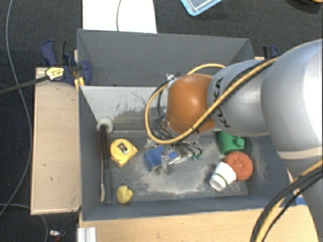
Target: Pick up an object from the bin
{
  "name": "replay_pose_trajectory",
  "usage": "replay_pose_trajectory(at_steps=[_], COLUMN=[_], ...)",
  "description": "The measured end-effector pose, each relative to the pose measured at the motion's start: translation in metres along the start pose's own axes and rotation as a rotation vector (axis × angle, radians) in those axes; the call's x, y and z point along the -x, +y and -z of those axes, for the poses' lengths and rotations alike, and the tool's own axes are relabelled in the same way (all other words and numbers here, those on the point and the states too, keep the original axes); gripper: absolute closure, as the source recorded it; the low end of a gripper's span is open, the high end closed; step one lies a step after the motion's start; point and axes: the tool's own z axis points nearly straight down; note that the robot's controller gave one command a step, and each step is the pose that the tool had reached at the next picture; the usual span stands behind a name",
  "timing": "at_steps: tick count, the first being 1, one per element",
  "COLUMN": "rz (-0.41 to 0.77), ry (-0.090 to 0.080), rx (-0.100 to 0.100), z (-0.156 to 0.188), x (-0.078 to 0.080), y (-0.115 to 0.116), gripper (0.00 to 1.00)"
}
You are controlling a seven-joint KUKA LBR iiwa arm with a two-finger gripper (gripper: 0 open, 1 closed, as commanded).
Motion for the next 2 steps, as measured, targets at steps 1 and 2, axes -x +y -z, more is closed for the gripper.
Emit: replay_pose_trajectory(at_steps=[1,2], rz=[-0.009,-0.027], ry=[0.004,0.007], rx=[0.001,0.002], z=[0.056,0.131], x=[-0.001,-0.03], y=[-0.002,-0.019], gripper=[1.0,1.0])
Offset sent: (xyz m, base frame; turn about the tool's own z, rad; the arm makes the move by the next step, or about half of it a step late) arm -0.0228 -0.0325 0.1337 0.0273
